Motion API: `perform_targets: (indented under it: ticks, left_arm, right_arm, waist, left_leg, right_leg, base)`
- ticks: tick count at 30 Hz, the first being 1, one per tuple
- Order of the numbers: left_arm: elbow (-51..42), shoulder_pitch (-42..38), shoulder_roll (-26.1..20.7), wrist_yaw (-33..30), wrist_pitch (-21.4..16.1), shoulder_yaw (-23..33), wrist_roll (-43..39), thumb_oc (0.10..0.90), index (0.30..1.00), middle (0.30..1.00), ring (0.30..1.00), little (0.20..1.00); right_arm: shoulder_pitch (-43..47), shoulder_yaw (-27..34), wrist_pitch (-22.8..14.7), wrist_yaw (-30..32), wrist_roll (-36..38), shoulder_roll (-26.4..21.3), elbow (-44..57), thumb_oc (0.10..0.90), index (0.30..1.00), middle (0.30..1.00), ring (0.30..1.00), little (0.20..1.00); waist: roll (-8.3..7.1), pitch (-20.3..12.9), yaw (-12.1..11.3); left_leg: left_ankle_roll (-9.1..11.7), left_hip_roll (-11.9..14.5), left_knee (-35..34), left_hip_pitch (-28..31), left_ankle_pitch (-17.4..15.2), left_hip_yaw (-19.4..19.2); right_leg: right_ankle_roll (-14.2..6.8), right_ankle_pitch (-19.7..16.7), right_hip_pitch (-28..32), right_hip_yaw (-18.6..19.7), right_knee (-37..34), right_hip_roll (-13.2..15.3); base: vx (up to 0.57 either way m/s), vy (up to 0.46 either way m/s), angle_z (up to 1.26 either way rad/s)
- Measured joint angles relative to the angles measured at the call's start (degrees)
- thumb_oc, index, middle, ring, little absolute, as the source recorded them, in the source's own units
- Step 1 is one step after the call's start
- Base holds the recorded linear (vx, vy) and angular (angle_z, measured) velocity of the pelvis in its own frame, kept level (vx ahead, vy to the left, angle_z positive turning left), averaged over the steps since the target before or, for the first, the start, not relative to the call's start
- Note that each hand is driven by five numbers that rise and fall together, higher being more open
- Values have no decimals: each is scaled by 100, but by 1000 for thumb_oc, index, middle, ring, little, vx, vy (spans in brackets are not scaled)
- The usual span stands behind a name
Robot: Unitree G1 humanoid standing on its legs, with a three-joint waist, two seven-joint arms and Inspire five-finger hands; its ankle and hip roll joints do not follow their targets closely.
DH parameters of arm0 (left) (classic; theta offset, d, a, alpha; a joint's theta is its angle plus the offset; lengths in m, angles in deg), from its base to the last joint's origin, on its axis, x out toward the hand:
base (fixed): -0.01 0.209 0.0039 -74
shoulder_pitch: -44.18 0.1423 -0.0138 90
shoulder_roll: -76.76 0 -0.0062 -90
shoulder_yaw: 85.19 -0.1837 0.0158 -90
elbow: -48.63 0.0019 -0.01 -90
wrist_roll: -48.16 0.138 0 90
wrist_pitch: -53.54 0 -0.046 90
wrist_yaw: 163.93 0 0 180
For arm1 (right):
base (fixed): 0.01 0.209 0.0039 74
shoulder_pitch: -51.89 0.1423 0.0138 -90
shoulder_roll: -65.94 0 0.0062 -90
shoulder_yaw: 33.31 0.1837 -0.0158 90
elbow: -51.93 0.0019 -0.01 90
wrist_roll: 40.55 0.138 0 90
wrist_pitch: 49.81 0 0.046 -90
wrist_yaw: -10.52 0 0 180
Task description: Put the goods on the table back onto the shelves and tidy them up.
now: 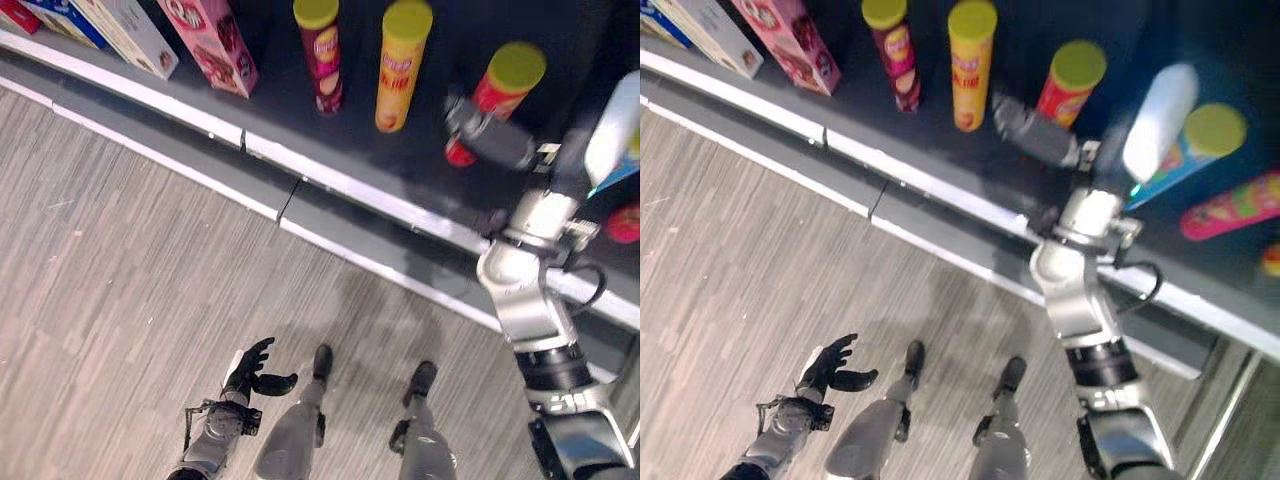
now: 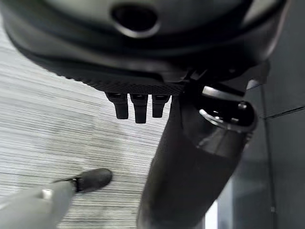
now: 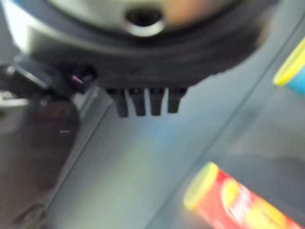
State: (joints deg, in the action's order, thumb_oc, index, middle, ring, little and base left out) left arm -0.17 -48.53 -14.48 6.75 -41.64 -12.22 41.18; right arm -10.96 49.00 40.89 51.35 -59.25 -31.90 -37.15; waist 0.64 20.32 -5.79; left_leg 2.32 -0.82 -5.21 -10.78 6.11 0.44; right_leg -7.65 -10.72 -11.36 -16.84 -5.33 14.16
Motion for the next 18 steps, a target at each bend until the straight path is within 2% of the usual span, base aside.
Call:
perform_targets:
  ticks: [2, 4, 6, 7, 8, 9, 10, 11, 12, 13, 14, 15, 16, 17, 18]
  left_arm:
    - [623, 95, -27, 0, 209, 295, 288, 800, 900, 900, 900, 900]
    - [842, 389, -129, 39, 305, 586, 492, 800, 900, 900, 900, 900]
    - [919, 463, -206, 129, 296, 685, 517, 800, 900, 900, 900, 900]
    - [1045, 502, -256, 177, 305, 797, 541, 800, 900, 900, 900, 900]
    - [1039, 524, -314, 230, 309, 812, 570, 800, 900, 900, 900, 900]
    - [1017, 529, -330, 249, 300, 831, 652, 800, 900, 900, 900, 900]
    - [991, 509, -344, 242, 276, 837, 705, 800, 900, 900, 900, 900]
    - [994, 463, -389, 245, 270, 835, 712, 800, 900, 900, 900, 900]
    - [1000, 437, -414, 245, 262, 829, 712, 800, 900, 900, 900, 900]
    - [1045, 483, -398, 245, 266, 824, 709, 800, 900, 900, 900, 900]
    - [1039, 553, -380, 247, 269, 825, 705, 800, 900, 900, 900, 900]
    - [1025, 580, -400, 249, 268, 830, 704, 800, 900, 900, 900, 900]
    - [926, 661, -444, 273, 264, 837, 695, 800, 900, 900, 900, 900]
    - [847, 828, -577, 346, 255, 922, 695, 800, 900, 900, 900, 900]
    - [829, 907, -584, 367, 249, 1007, 694, 800, 900, 900, 900, 900]
  right_arm:
    - [-879, -409, -287, -907, 819, 356, 0, 800, 900, 900, 900, 900]
    - [-1864, -619, -386, -1865, 1626, 237, -13, 800, 900, 900, 900, 900]
    - [-2348, -552, -476, -2405, 2072, 83, 71, 800, 900, 900, 900, 900]
    - [-2555, -591, -515, -2741, 2257, -111, 73, 800, 900, 900, 900, 900]
    - [-2650, -588, -526, -2849, 2337, -214, 72, 800, 900, 900, 900, 900]
    - [-2790, -575, -527, -2936, 2417, -336, 51, 800, 900, 900, 900, 900]
    - [-2854, -561, -525, -2977, 2447, -415, 34, 800, 900, 900, 900, 900]
    - [-2863, -537, -527, -3028, 2462, -437, 33, 800, 900, 900, 900, 900]
    - [-2803, -554, -542, -3134, 2499, -451, 44, 800, 900, 900, 900, 900]
    - [-2688, -676, -563, -3213, 2530, -518, 52, 800, 900, 900, 900, 900]
    - [-2564, -801, -600, -3274, 2573, -636, 91, 800, 900, 900, 900, 900]
    - [-2528, -822, -623, -3339, 2580, -750, 198, 800, 900, 900, 900, 900]
    - [-2477, -807, -652, -3451, 2693, -1031, 486, 800, 900, 900, 900, 900]
    - [-2375, -785, -729, -3559, 2774, -1201, 735, 800, 900, 900, 900, 900]
    - [-2356, -730, -821, -3558, 2830, -1209, 781, 800, 900, 900, 900, 900]
  waist:
    - [-360, -239, 170]
    - [-633, -484, 449]
    - [-726, -555, 593]
    - [-744, -566, 686]
    - [-737, -566, 794]
    - [-673, -558, 862]
    - [-572, -547, 846]
    - [-480, -560, 829]
    - [-379, -557, 714]
    - [-278, -546, 566]
    - [-315, -576, 478]
    - [-304, -589, 471]
    - [-372, -670, 433]
    - [-554, -808, 299]
    - [-620, -895, 289]
  left_leg:
    - [-86, -10, -1, 298, -73, -322]
    - [-158, -33, -2, 515, -143, -645]
    - [-162, -14, 1, 553, -170, -985]
    - [-208, 77, 1, 589, -197, -1342]
    - [-281, 189, 0, 608, -145, -1517]
    - [-300, 305, -2, 632, -145, -1572]
    - [-287, 484, 0, 653, -133, -1689]
    - [-254, 698, 3, 667, -103, -1793]
    - [-155, 985, 9, 757, -33, -2090]
    - [-118, 1186, 39, 908, -5, -2366]
    - [-107, 1281, 97, 1025, 1, -2537]
    - [-77, 1317, 133, 1044, 20, -2572]
    - [130, 1358, 104, 1171, 77, -2748]
    - [293, 1434, 111, 1223, 173, -2948]
    - [323, 1500, 123, 1253, 191, -2992]
  right_leg:
    - [-2, -49, 105, 317, 0, 0]
    - [-13, -160, 123, 570, 1, -3]
    - [-68, -429, -63, 665, 2, -55]
    - [-345, -926, -322, 757, 0, -185]
    - [-306, -996, -367, 710, -9, -198]
    - [-417, -716, -310, 219, 49, -210]
    - [-335, -497, -259, 45, 185, -212]
    - [-378, -377, -145, -66, 358, -155]
    - [-503, -253, 1, -277, 743, -2]
    - [-622, -146, 162, -797, 1107, 346]
    - [-630, -66, 342, -1055, 1253, 685]
    - [-656, -61, 497, -1149, 1224, 877]
    - [-665, -57, 698, -1344, 1176, 1078]
    - [-270, -540, 770, -1435, 1024, 1042]
    - [-427, -204, 856, -1503, 771, 906]
  base:
    - [35, 212, -66]
    - [-78, 161, -84]
    - [-130, -2, -108]
    - [-133, -56, -131]
    - [-128, -53, -117]
    - [-93, -35, -64]
    - [-163, -87, -63]
    - [-168, -114, -95]
    - [-150, -163, -126]
    - [-25, -184, -146]
    - [-30, -288, -113]
    - [19, -217, -87]
    - [-35, -283, -97]
    - [31, -296, -104]
    - [19, -289, -114]
